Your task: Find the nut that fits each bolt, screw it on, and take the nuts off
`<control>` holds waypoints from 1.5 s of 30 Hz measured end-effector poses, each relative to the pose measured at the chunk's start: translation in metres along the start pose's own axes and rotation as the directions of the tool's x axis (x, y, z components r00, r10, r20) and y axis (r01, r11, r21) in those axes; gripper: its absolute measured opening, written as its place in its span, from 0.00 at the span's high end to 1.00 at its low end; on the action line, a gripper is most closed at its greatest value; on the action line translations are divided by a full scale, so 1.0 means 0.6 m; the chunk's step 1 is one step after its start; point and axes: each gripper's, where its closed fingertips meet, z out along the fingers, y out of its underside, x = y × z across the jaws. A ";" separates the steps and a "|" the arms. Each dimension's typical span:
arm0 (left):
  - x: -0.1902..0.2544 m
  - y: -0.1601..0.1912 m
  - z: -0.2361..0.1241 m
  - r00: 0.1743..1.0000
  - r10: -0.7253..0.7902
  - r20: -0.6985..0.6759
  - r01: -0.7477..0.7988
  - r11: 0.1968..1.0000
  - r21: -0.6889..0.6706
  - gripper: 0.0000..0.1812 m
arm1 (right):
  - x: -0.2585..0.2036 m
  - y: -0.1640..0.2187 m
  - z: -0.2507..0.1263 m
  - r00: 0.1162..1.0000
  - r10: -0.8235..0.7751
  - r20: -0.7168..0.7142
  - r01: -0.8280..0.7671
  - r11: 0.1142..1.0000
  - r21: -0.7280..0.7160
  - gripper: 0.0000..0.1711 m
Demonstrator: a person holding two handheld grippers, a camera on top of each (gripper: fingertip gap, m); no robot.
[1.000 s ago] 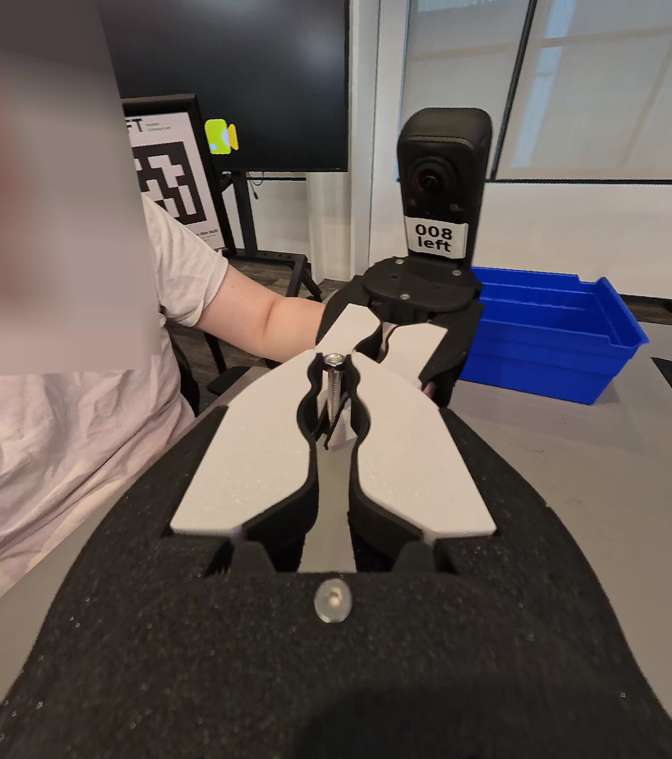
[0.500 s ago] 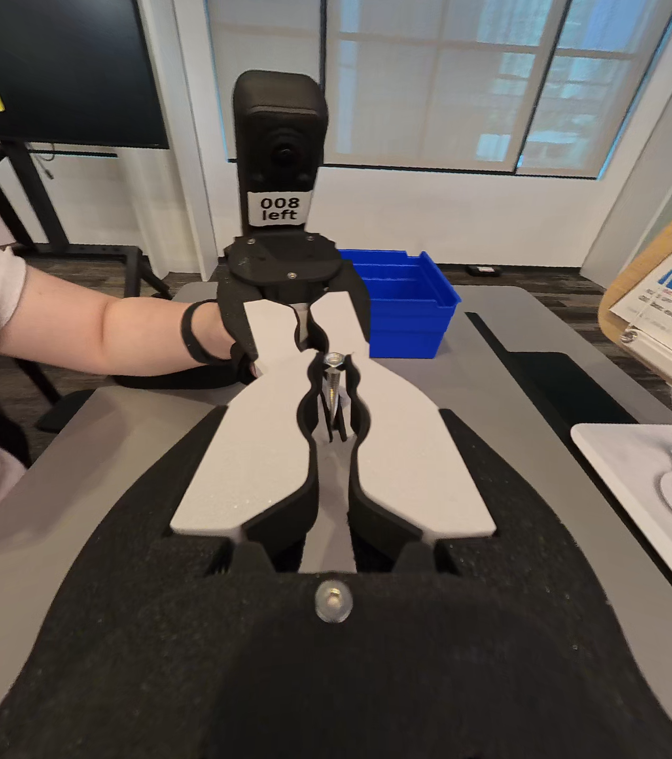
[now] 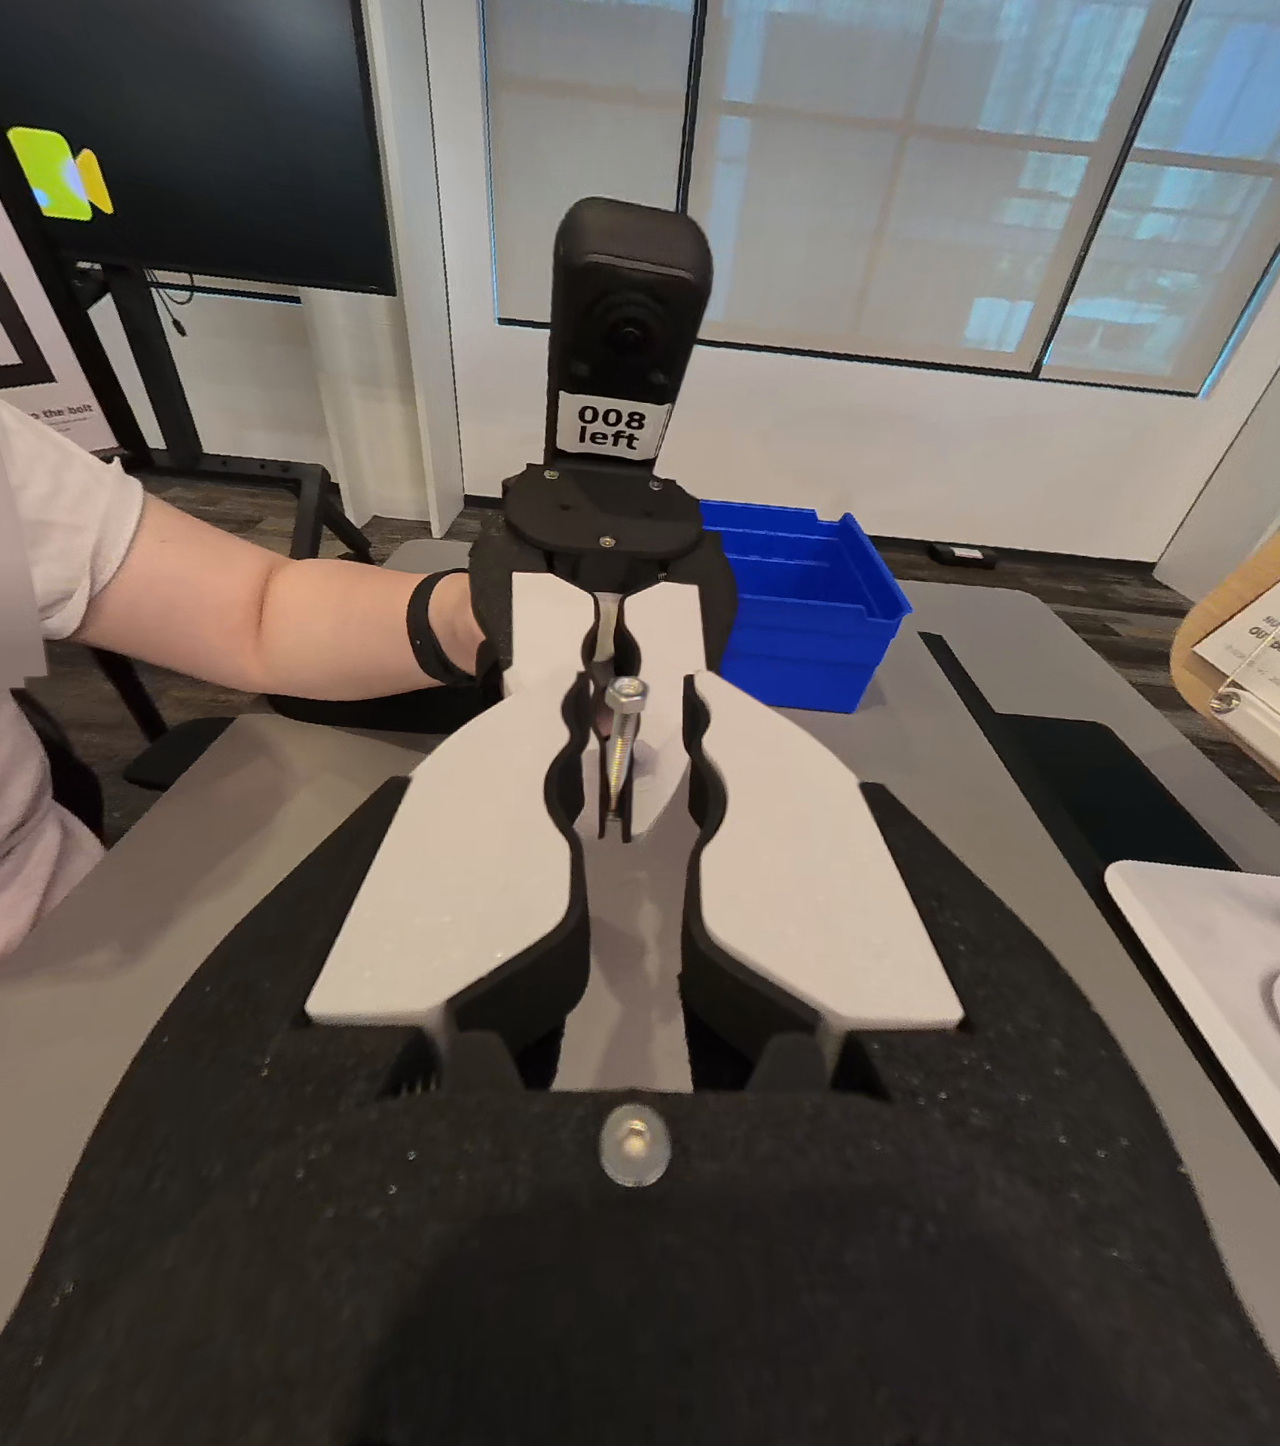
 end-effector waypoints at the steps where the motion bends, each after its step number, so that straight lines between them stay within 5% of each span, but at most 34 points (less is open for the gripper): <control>1: 0.004 0.000 0.002 1.000 0.007 -0.010 -0.007 1.000 -0.002 0.98 | -0.003 0.001 0.000 1.000 0.005 0.018 -0.005 1.000 0.000 0.88; 15: 0.061 -0.013 0.004 0.980 0.049 -0.195 -0.041 0.998 0.049 0.98 | -0.061 -0.014 -0.007 0.948 0.092 0.304 -0.119 0.990 0.072 0.92; 45: 0.009 -0.013 -0.008 0.999 0.037 -0.019 -0.036 0.998 0.042 0.98 | -0.024 -0.007 -0.003 0.991 0.043 0.124 -0.048 0.998 0.038 0.91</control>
